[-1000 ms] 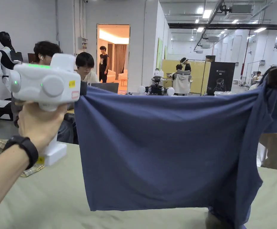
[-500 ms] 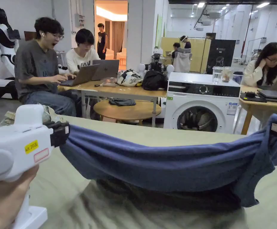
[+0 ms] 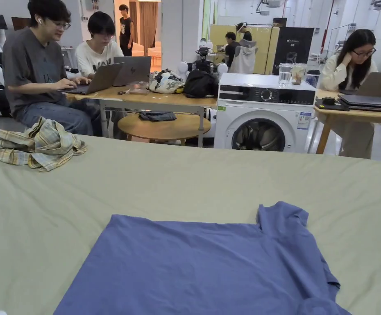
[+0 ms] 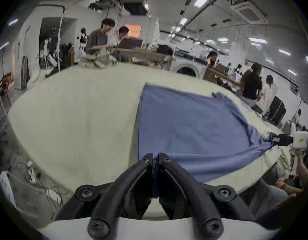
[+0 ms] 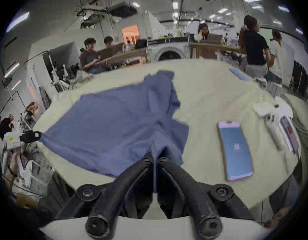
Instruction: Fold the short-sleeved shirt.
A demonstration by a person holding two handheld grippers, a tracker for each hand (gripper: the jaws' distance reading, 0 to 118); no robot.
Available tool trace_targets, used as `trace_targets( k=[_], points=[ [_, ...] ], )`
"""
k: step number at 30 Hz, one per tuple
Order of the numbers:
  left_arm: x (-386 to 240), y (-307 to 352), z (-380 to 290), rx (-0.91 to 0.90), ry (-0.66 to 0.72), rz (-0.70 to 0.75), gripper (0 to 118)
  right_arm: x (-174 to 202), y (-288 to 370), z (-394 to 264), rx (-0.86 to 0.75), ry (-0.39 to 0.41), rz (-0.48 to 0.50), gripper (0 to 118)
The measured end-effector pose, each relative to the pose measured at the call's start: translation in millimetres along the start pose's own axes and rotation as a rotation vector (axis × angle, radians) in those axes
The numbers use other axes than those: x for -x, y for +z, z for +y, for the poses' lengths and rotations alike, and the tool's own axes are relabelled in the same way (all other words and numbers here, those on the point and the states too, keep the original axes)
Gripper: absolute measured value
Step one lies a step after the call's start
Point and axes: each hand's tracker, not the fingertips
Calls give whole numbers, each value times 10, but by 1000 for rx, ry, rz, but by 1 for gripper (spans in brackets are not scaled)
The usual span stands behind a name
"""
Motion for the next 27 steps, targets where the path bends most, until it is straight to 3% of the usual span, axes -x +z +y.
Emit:
trace_targets(
  k=[1,2,3,4,5,6,9,14,16,17,18,19,20,21,23,27],
  points=[
    [-13,-41,-31,13,-14,14,0,-48,-63,-58,22,21,-8,5],
    [14,-82,-76,35,-36,27,3,-42,-95,-102,44,37,-28,19],
    [9,-81,-81,27,-36,27,21,-43,-92,-113,42,52,-34,51],
    [9,-61,-56,19,-33,16,44,-45,-51,-150,19,48,-36,69],
    [-12,-41,-17,14,-34,7,68,-42,-9,-139,-13,56,-46,72],
    [-42,-3,15,-17,-47,8,84,-39,43,-91,-50,58,-51,72],
    [-243,111,271,-161,-83,-15,84,93,189,129,-191,83,-73,72],
    [-874,149,710,-294,-219,-47,84,398,168,563,-326,46,-10,72],
    [-1025,127,811,-315,-206,-91,84,501,99,651,-343,53,1,70],
    [-1085,107,854,-311,-174,-132,83,569,47,660,-348,59,4,64],
    [-1075,63,854,-317,-158,-147,73,601,15,667,-359,64,8,42],
    [-1116,54,864,-322,-159,-154,53,632,-20,669,-370,75,19,16],
    [-1153,51,869,-325,-170,-152,26,666,-49,673,-367,78,14,0],
    [-1197,44,866,-332,-195,-145,0,711,-85,651,-362,84,-1,0],
    [-1240,42,830,-354,-227,-74,0,727,-109,626,-357,88,11,0],
    [-1191,55,798,-326,-217,-104,0,806,-160,583,-348,98,-13,0]
  ],
)
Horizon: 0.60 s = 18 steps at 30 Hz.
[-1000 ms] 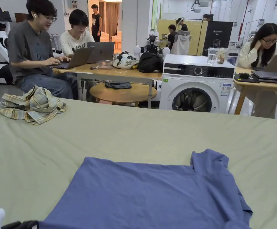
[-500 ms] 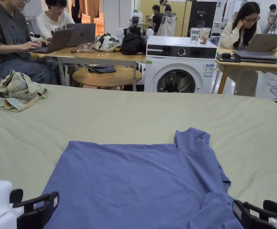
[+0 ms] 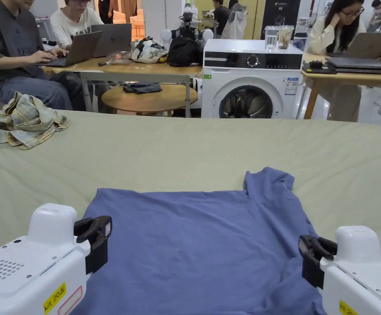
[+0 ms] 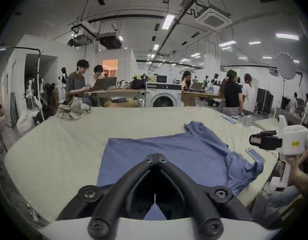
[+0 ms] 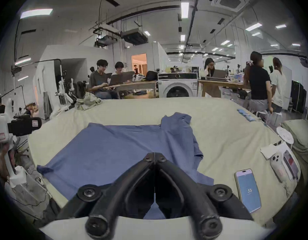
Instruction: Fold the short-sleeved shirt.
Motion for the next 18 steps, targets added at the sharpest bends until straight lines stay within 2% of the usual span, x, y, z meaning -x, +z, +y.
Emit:
trace_targets(
  k=[5,9,10,11,12,13,14,18],
  points=[
    [364,208,-72,3,146,26,0,4,60,-26,-19,-31,-16,0],
    [708,399,-278,58,145,114,3,-62,28,-101,-12,-37,-14,0],
    [763,429,-339,85,143,136,10,-93,-8,-136,-4,-48,-6,0],
    [820,440,-411,113,150,136,23,-109,-33,-155,8,-64,5,0],
    [870,462,-499,149,166,141,48,-121,-57,-178,18,-79,12,0],
    [902,477,-578,176,177,151,63,-129,-73,-200,26,-88,19,0],
    [928,480,-678,206,188,161,68,-114,-67,-201,36,-93,26,0],
    [957,375,-1013,335,198,175,68,-127,-112,-292,70,-91,32,0]
  ],
)
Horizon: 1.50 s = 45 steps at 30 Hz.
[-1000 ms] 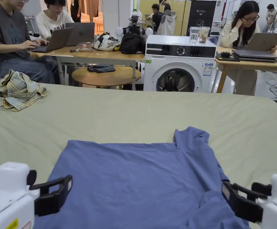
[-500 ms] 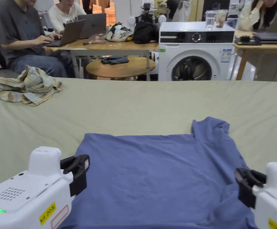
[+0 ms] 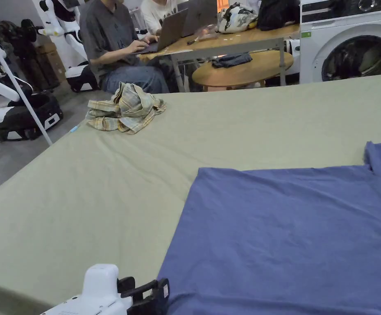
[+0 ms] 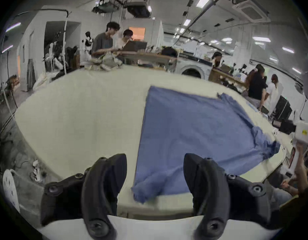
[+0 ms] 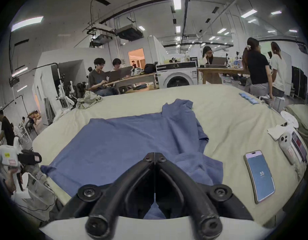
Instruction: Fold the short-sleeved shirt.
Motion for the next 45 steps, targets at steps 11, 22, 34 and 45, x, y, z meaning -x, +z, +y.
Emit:
trace_targets(
  k=[11,22,34,45],
  points=[
    [-54,-370,-187,137,-8,16,2,-271,260,-61,24,-36,-78,0],
    [-28,-361,-161,172,-7,7,2,-583,429,-491,223,-142,-193,67],
    [-130,-180,81,64,-33,-8,2,-607,272,-447,204,-204,-135,7],
    [-192,-1597,1834,13,-47,-14,2,-862,-1449,752,162,-116,-140,7]
  ],
)
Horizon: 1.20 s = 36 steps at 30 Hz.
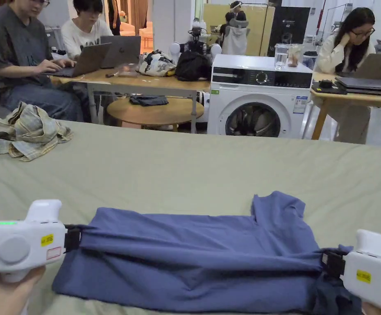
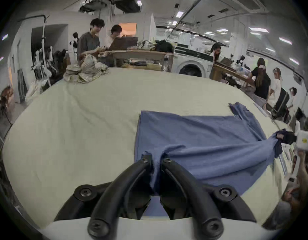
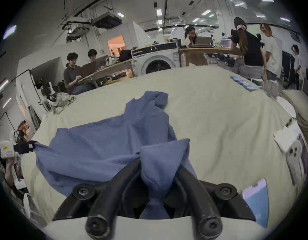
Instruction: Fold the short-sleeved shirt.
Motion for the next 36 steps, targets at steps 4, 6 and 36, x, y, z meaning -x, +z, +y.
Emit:
trace_targets(
  k=[4,6,36],
  points=[
    [-66,-371,-4,49,42,50,15,90,-340,-30,36,80,-120,61],
    [-121,-338,-36,17,-2,54,85,76,-351,-35,26,84,-128,80],
    [298,34,-721,83,170,-35,63,376,709,-839,-120,73,126,0]
  ],
)
